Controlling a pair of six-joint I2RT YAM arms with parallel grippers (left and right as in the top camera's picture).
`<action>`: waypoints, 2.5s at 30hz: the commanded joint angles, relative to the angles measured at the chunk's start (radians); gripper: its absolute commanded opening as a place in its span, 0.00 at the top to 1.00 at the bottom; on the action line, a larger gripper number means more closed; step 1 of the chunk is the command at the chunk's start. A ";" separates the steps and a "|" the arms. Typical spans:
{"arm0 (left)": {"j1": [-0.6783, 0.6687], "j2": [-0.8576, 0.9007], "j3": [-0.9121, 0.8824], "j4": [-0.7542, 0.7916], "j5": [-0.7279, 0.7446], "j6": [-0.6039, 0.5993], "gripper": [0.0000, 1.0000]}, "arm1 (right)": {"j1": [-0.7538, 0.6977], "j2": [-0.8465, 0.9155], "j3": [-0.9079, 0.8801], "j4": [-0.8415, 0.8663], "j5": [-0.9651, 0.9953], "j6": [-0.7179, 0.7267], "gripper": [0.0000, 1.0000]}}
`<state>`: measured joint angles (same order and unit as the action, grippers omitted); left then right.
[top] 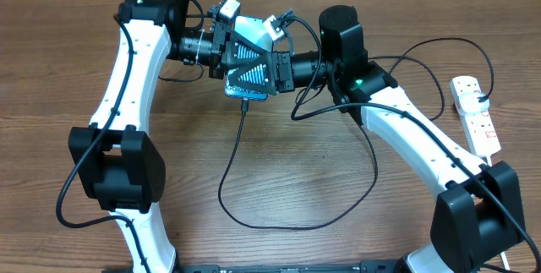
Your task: Plug charger to phone and switch on socket
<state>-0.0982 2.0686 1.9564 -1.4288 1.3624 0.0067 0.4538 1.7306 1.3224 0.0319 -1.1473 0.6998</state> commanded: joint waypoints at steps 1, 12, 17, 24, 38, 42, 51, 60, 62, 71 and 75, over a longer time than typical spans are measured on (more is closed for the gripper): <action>0.006 -0.015 0.002 -0.003 -0.014 0.017 0.96 | -0.021 -0.030 0.026 0.002 0.002 -0.043 0.00; 0.006 -0.015 0.002 0.002 -0.042 0.016 0.96 | -0.080 -0.030 0.026 -0.132 0.009 -0.042 0.42; 0.006 -0.015 0.002 0.033 0.001 0.017 0.96 | -0.083 -0.029 0.026 -0.158 0.001 -0.019 0.48; 0.006 -0.015 0.002 0.117 0.090 0.017 0.96 | -0.082 -0.029 0.026 -0.153 -0.026 0.093 0.71; 0.006 -0.015 0.002 0.129 0.138 0.017 0.96 | -0.082 -0.029 0.026 -0.112 0.018 0.093 0.82; 0.006 -0.015 0.002 0.129 0.119 0.016 0.95 | -0.082 -0.029 0.026 -0.112 0.019 0.092 0.90; 0.008 -0.015 0.002 0.130 0.004 0.016 0.36 | -0.082 -0.029 0.026 -0.116 0.021 0.056 0.96; 0.021 -0.015 0.002 0.144 -0.376 -0.048 0.00 | -0.083 -0.029 0.026 -0.321 0.105 -0.054 0.96; 0.021 -0.015 0.002 0.143 -0.465 -0.068 0.00 | -0.083 -0.027 0.026 -0.425 0.190 -0.095 0.96; 0.021 -0.015 0.002 0.139 -0.739 -0.125 0.00 | -0.071 0.030 0.022 -0.682 0.459 -0.212 0.96; 0.021 -0.015 0.002 0.111 -1.028 -0.200 0.00 | -0.047 0.082 0.019 -0.681 0.491 -0.211 0.96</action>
<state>-0.0830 2.0686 1.9545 -1.2984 0.6437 -0.1162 0.3794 1.7687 1.3247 -0.6556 -0.7128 0.5259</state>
